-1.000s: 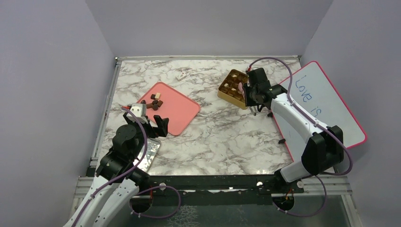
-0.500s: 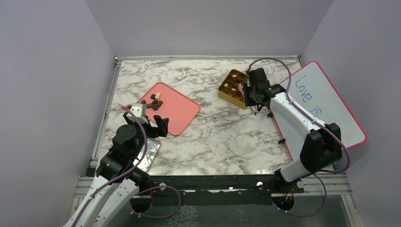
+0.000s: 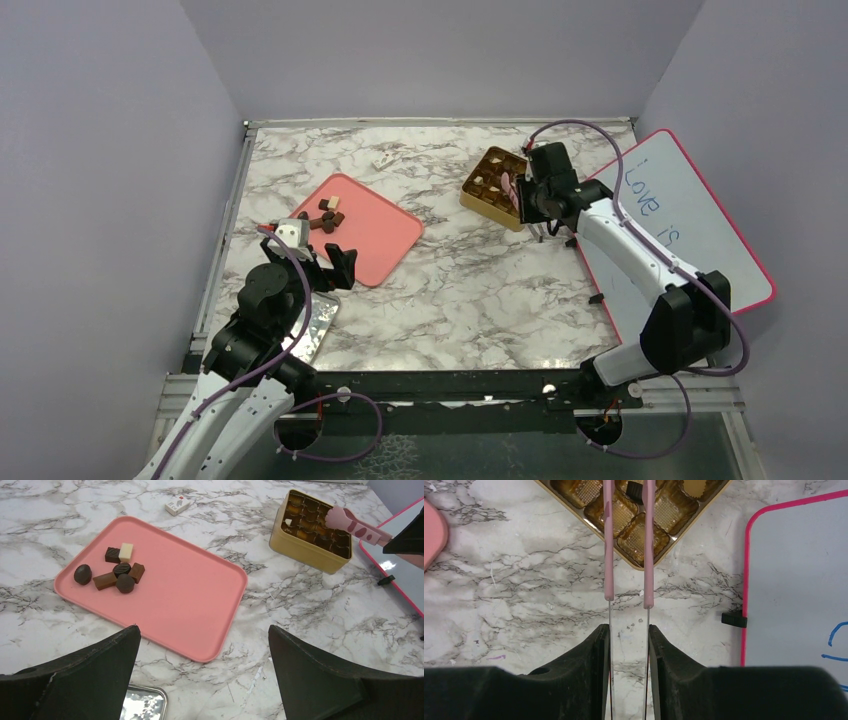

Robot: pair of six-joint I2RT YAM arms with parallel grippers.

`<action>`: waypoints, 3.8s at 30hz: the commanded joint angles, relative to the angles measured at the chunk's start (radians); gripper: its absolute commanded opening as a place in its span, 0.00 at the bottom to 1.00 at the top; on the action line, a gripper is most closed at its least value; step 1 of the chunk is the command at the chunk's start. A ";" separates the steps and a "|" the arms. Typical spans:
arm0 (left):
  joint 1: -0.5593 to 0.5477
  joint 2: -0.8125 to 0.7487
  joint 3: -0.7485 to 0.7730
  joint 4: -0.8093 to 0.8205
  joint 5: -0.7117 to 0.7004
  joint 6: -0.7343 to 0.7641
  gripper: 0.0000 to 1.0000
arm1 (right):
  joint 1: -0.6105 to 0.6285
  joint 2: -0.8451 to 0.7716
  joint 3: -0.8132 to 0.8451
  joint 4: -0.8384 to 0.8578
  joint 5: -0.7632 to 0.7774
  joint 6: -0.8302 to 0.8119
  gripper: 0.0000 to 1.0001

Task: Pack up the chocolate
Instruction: Place the fake chocolate in the packing box, then pick up the fake chocolate from the plate.

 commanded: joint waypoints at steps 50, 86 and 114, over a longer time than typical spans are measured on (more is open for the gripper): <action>-0.001 -0.297 0.013 0.039 -0.246 -0.008 0.99 | 0.660 0.680 0.649 0.103 -0.045 -0.029 0.38; 0.002 -0.274 0.014 0.039 -0.241 -0.006 0.99 | 0.665 0.898 0.928 0.032 -0.067 -0.109 0.41; 0.002 -0.307 0.008 0.038 -0.240 -0.006 0.99 | 0.665 0.949 0.989 -0.019 -0.007 -0.173 0.40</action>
